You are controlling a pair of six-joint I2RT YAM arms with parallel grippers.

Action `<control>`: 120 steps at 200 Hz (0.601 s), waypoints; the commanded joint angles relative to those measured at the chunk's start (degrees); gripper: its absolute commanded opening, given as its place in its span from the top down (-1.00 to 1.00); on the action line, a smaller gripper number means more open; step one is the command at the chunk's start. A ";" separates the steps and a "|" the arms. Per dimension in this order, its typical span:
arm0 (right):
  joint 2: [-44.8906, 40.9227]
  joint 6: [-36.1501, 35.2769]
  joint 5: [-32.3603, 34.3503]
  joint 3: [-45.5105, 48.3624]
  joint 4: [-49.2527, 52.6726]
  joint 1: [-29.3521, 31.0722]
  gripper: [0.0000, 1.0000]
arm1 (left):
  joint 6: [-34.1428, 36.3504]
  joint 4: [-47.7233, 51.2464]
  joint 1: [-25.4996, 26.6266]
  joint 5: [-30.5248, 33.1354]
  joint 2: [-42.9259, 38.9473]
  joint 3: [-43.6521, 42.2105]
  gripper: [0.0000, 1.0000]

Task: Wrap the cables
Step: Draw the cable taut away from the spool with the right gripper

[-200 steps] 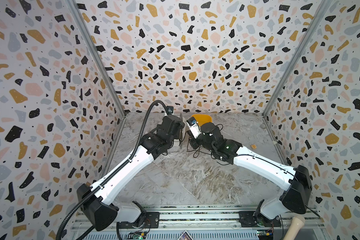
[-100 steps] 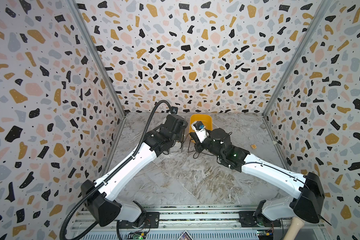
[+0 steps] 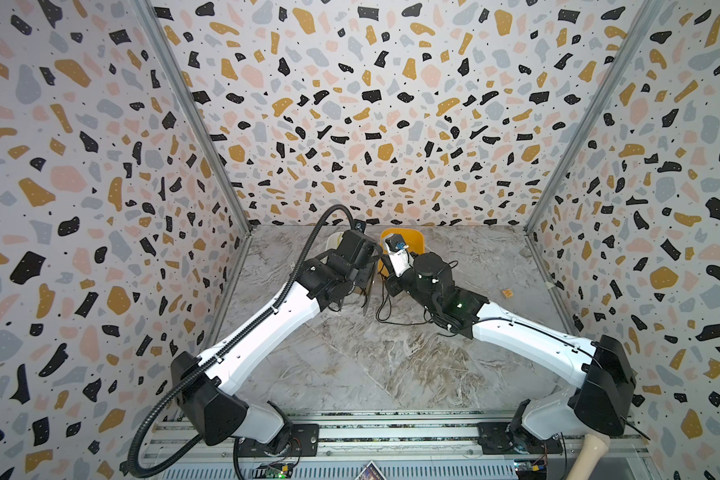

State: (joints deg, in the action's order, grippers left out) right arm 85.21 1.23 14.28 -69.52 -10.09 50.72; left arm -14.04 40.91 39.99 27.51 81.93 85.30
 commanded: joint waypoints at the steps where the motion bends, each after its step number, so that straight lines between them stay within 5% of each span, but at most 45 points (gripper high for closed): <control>1: -0.56 3.31 3.47 -3.64 -0.21 -2.58 0.94 | 1.81 -1.15 0.13 1.19 -3.69 0.28 1.00; 120: 8.83 4.08 -7.40 -8.35 1.30 -8.34 0.72 | 2.69 -2.90 0.79 -0.35 -5.03 -0.30 1.00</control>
State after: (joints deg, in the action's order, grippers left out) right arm 93.14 4.89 8.56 -75.92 -7.53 43.51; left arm -11.86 40.05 40.40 26.15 79.50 84.58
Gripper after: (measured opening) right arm 0.137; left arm 0.050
